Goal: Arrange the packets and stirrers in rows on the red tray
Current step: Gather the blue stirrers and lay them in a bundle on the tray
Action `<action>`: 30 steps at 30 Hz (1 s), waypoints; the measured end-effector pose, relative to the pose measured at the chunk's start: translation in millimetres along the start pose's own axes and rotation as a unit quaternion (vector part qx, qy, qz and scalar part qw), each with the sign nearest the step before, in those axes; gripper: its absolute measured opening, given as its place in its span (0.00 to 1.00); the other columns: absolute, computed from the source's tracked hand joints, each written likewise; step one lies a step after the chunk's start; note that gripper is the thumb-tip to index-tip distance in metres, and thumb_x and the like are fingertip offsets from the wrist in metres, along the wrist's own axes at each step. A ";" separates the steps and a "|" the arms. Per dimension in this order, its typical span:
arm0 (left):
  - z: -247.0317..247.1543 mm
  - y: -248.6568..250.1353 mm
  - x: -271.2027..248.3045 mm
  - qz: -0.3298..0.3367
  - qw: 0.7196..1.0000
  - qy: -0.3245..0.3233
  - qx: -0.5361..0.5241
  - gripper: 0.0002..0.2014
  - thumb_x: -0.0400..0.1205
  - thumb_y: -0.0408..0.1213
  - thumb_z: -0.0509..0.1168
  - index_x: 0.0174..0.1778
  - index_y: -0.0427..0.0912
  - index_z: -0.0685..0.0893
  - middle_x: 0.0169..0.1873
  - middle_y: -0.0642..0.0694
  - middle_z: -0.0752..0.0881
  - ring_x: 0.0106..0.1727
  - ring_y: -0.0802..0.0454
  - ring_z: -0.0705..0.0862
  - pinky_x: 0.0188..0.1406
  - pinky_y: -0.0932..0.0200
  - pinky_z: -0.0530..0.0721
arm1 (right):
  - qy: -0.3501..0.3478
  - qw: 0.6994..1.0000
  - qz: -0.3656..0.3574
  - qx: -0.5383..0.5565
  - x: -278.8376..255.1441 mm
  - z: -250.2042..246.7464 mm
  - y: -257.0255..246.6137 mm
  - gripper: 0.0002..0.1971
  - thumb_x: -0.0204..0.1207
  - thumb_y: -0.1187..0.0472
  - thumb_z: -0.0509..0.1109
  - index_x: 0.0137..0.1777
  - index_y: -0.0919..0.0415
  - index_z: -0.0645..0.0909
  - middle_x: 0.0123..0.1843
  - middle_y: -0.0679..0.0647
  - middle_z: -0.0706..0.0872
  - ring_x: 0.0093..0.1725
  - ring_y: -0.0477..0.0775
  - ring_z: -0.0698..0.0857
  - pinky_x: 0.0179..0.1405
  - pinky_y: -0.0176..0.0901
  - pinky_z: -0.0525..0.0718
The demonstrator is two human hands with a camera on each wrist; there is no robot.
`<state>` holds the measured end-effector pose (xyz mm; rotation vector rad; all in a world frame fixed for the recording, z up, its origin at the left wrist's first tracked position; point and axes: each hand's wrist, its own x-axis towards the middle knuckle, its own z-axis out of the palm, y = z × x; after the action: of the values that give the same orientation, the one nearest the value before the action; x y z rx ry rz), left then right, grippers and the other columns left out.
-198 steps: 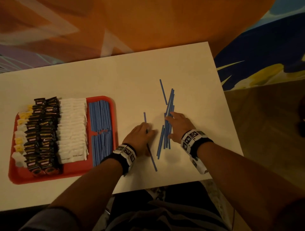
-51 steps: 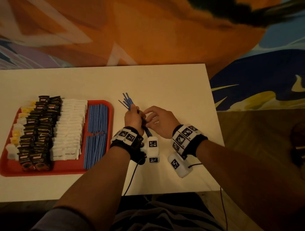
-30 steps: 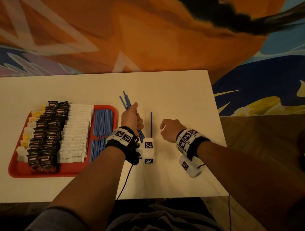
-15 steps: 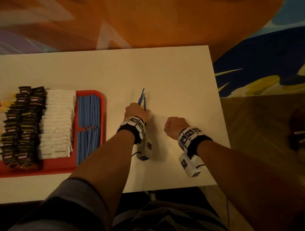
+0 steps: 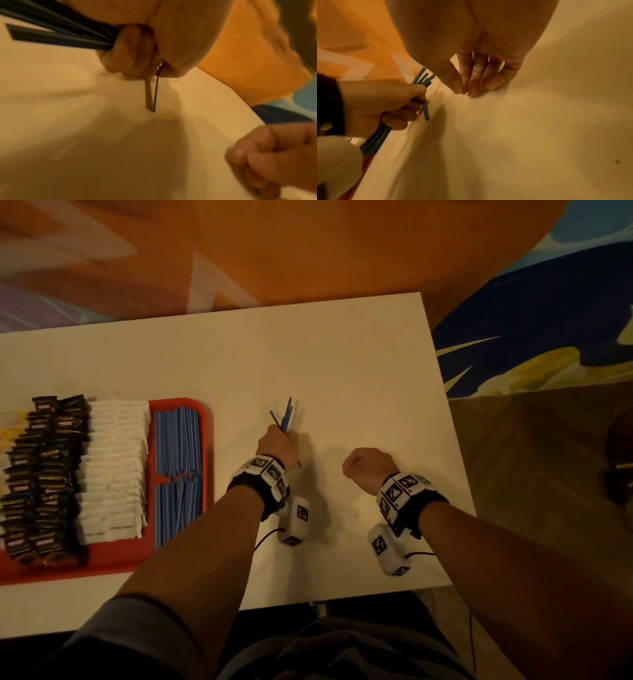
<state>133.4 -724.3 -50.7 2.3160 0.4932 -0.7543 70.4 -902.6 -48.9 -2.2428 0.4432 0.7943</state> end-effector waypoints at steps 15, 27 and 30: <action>-75.3 31.1 -68.0 0.007 0.794 -0.086 -0.602 0.18 0.92 0.38 0.51 0.35 0.46 0.69 0.22 0.53 0.63 0.19 0.58 0.58 0.13 0.66 0.58 | -0.144 0.959 -0.012 0.242 -33.7 -14.0 -81.8 0.09 0.77 0.74 0.63 0.44 0.63 0.84 0.43 0.61 0.87 0.37 0.55 0.86 0.42 0.49 0.89; -152.3 47.6 -103.6 0.130 0.793 0.010 -0.595 0.27 0.88 0.54 0.59 0.25 0.48 0.61 0.21 0.51 0.57 0.21 0.53 0.56 0.21 0.59 0.59 | -0.294 0.846 0.066 0.440 -94.6 -33.7 -187.8 0.12 0.64 0.72 0.51 0.43 0.67 0.74 0.38 0.61 0.76 0.36 0.61 0.78 0.39 0.46 0.84; -170.3 41.1 -109.4 0.158 0.802 0.007 -0.576 0.26 0.88 0.51 0.61 0.25 0.48 0.65 0.20 0.50 0.58 0.20 0.54 0.57 0.21 0.60 0.61 | -0.284 0.840 0.054 0.458 -102.6 -28.9 -207.9 0.16 0.62 0.73 0.51 0.51 0.67 0.70 0.48 0.65 0.74 0.38 0.63 0.80 0.39 0.47 0.88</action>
<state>136.7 -654.7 143.7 1.1830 0.3825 -0.1384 111.9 -771.2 139.8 -1.0372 0.5089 0.9815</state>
